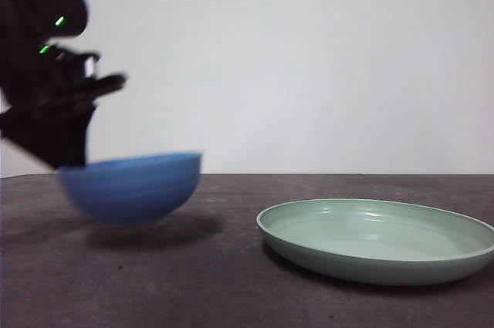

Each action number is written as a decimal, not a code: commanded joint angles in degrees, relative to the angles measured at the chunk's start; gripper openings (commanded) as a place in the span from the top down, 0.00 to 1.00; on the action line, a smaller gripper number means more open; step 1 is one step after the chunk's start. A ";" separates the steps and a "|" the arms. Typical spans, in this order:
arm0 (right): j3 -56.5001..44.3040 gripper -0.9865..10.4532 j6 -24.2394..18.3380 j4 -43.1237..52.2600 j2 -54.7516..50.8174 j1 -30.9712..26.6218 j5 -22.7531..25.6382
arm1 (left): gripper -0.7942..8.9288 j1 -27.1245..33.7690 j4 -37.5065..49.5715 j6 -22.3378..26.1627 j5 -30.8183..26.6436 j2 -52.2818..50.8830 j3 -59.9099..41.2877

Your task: Pick up the blue bowl, put it on the green plate, put it on desk

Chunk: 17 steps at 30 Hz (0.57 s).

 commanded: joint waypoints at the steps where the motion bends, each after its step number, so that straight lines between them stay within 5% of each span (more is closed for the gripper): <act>1: 3.37 0.35 -4.96 -5.49 0.26 0.13 3.80 | 0.91 -2.89 -1.55 -0.81 -0.02 1.05 5.88; 6: 6.23 0.35 -8.31 -13.14 -0.26 0.13 6.43 | 0.91 -8.26 -4.07 -2.47 -0.07 1.51 14.53; 17: 6.25 0.35 -8.57 -16.02 -2.40 0.13 6.25 | 0.91 -19.74 -2.47 -4.63 -0.09 9.94 22.82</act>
